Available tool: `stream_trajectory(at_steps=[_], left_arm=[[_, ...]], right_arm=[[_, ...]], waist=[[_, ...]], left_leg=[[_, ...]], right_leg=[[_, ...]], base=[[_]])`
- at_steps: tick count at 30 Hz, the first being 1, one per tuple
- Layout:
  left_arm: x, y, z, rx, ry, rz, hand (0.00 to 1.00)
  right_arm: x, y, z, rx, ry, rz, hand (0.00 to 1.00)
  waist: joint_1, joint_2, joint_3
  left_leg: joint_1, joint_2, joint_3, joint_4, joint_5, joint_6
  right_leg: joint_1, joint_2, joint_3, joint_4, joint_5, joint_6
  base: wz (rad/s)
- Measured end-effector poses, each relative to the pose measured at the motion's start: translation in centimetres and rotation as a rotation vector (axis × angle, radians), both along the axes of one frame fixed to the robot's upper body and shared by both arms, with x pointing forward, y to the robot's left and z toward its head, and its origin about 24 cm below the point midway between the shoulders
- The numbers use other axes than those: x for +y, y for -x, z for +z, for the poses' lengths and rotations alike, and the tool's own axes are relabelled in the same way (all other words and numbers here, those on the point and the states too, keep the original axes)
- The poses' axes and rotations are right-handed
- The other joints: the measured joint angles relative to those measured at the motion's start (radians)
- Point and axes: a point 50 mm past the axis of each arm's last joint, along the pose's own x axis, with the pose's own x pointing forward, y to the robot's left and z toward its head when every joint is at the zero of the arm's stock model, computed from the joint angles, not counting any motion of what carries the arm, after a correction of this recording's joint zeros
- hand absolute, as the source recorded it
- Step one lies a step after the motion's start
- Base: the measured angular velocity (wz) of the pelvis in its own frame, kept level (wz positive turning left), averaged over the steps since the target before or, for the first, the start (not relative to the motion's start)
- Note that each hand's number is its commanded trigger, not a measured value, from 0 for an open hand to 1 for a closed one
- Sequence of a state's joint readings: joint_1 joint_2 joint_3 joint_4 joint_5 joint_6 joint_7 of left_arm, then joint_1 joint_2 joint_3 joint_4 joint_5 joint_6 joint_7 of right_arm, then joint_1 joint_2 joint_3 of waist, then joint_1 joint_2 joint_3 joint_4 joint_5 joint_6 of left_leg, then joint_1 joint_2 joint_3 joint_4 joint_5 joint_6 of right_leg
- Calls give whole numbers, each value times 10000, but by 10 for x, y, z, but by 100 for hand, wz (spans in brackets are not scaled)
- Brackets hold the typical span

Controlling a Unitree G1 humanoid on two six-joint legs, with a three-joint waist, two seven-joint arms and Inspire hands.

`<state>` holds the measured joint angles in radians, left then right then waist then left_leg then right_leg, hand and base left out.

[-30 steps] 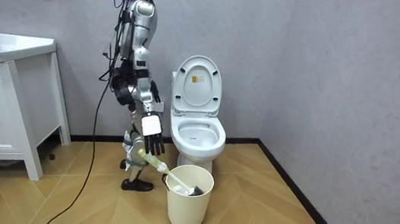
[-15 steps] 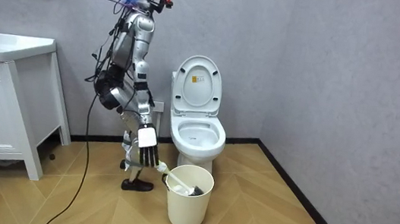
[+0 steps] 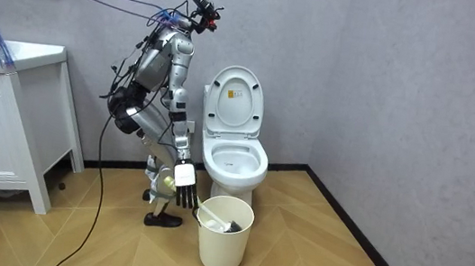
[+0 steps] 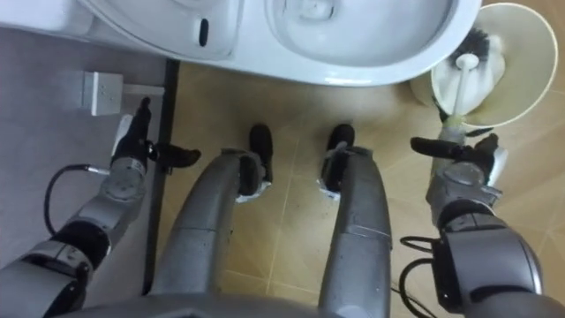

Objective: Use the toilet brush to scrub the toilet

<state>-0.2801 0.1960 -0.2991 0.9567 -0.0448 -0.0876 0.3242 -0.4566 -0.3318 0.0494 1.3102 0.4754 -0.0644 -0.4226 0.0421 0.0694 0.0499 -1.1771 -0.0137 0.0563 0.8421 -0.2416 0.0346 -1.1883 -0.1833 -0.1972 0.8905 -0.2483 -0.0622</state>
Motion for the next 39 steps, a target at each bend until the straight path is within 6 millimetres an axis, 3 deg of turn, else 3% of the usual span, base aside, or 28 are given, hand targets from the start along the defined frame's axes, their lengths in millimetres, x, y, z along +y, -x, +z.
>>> stream_trajectory(at_steps=[7, 13, 29, 30, 31, 32, 39], left_arm=[[-1, -5, 5, -242, 37, -56, 0], [3, -5, 7, -317, 223, 114, 0], [8, 1, 3, -48, 170, 217, 0], [8, 1, 3, -32, 171, 217, 0], [7, 1, 3, -43, 193, 203, 0], [7, 1, 4, -55, 208, 186, 0], [5, 5, 0, 281, 252, 0, 0]], right_arm=[[-13, 2, 6, -141, 63, -234, 0], [-12, 1, 5, -385, -575, -254, 0], [-10, 14, -9, 47, -2114, -155, 0], [-10, 15, -10, 61, -2268, -172, 5], [-9, 15, -11, 48, -2404, -185, 63], [-9, 15, -11, 44, -2466, -145, 100], [-6, 15, -13, 64, -2924, 293, 100]], waist=[[198, 79, 9], [209, 87, 4], [269, 130, 0], [275, 143, -2], [291, 145, -3], [305, 145, -3], [334, 144, -4]], left_leg=[[-176, 13, 49, 98, -19, -9], [-258, 10, 210, 88, -25, 6], [-383, -19, 95, 191, -39, 9], [-394, -29, 79, 244, -52, 15], [-392, -40, 79, 287, -66, 22], [-391, -40, 80, 297, -67, 23], [-390, -43, 84, 388, -69, 29]], right_leg=[[-208, -52, 1, 168, -49, -58], [-401, -130, 55, 314, -100, -83], [-426, -157, -14, 363, -133, -90], [-426, -165, -14, 413, -157, -74], [-426, -184, -7, 469, -180, -66], [-426, -186, -6, 474, -180, -65], [-414, -205, -2, 536, -174, -72]], base=[[0], [0], [0], [6], [5], [0], [0]])
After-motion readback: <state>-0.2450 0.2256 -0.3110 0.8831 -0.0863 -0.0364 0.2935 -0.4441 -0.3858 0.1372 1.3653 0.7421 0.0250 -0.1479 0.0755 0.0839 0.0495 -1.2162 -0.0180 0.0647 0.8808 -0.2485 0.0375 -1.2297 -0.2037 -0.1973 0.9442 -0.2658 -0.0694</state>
